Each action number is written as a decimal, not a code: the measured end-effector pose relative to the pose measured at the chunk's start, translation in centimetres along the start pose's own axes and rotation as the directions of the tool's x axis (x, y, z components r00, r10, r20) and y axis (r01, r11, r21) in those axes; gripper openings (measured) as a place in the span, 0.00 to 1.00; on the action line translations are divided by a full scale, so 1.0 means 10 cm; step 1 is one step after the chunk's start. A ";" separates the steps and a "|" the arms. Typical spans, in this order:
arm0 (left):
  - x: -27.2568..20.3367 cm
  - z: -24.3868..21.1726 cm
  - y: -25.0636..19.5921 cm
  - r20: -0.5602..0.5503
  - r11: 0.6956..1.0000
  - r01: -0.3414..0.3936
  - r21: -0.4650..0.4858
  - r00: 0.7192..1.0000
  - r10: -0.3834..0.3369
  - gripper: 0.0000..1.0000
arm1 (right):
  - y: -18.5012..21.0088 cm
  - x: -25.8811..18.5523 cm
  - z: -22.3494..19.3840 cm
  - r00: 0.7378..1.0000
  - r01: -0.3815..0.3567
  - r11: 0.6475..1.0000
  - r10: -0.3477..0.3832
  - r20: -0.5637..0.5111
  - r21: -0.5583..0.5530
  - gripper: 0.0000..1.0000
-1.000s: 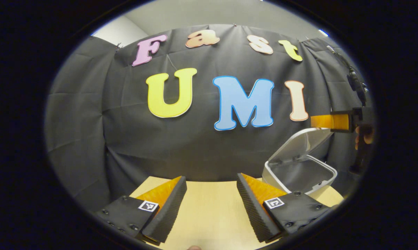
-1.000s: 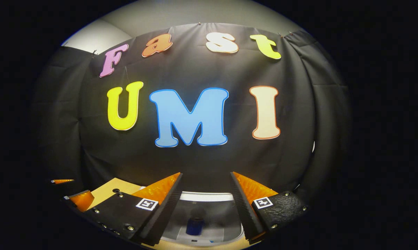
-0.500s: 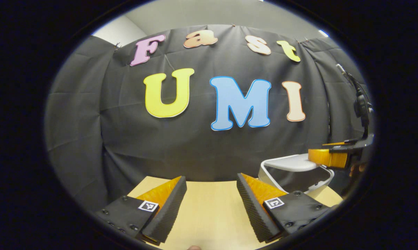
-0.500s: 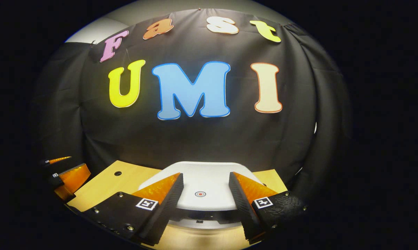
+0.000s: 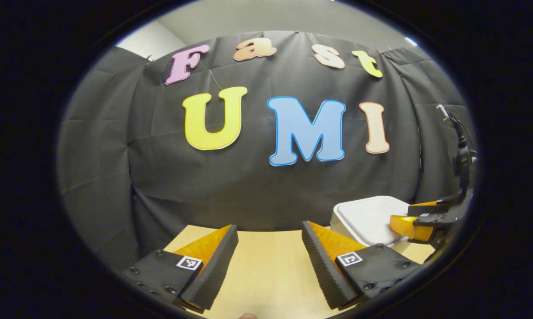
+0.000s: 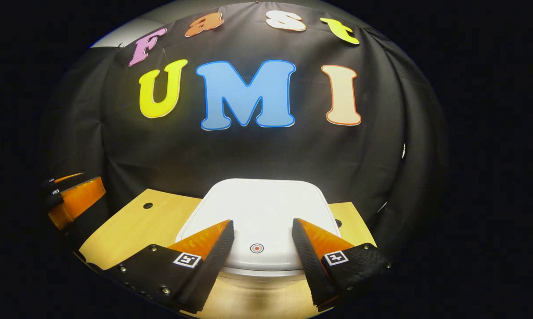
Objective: Press the lid of the desktop garbage bin to open it, pick up the crumpled paper on the desktop and throw it into the bin, then pick up the pop can on the desktop and drop it into the bin, and finally close the garbage bin lid.
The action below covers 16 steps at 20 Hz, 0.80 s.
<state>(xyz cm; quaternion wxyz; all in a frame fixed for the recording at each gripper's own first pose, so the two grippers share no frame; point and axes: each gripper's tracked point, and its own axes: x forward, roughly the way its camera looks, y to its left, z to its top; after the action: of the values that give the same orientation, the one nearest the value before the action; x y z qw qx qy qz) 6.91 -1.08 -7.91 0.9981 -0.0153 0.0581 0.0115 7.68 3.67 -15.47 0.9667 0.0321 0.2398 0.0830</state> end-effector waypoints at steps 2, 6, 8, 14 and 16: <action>0.02 -0.01 -0.01 -0.003 1.000 0.001 -0.002 1.000 -0.001 0.99 | 0.00 -0.01 -0.01 1.000 0.003 1.000 -0.003 0.008 -0.005 0.85; 0.04 -0.04 -0.03 -0.006 1.000 0.004 -0.004 1.000 -0.004 0.99 | 0.01 -0.01 -0.05 0.998 0.034 0.999 -0.033 0.045 -0.029 0.86; 0.05 -0.04 -0.03 -0.007 1.000 0.004 -0.006 1.000 -0.004 0.99 | 0.03 -0.01 -0.07 0.998 0.038 0.999 -0.037 0.059 -0.019 0.86; 0.08 -0.06 -0.06 -0.012 1.000 0.009 -0.015 1.000 -0.010 0.99 | 0.03 0.00 -0.11 0.996 0.035 0.999 -0.034 0.081 -0.015 0.86; 0.07 -0.07 -0.07 -0.012 1.000 0.013 -0.014 1.000 -0.013 0.99 | 0.03 0.00 -0.11 0.995 0.037 0.999 -0.036 0.093 -0.009 0.86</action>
<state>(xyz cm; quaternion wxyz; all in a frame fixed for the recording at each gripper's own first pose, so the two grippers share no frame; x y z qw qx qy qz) 7.54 -1.82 -8.67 0.9977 -0.0225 0.0642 0.0052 7.14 4.04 -16.38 0.9784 0.0265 0.1946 0.0650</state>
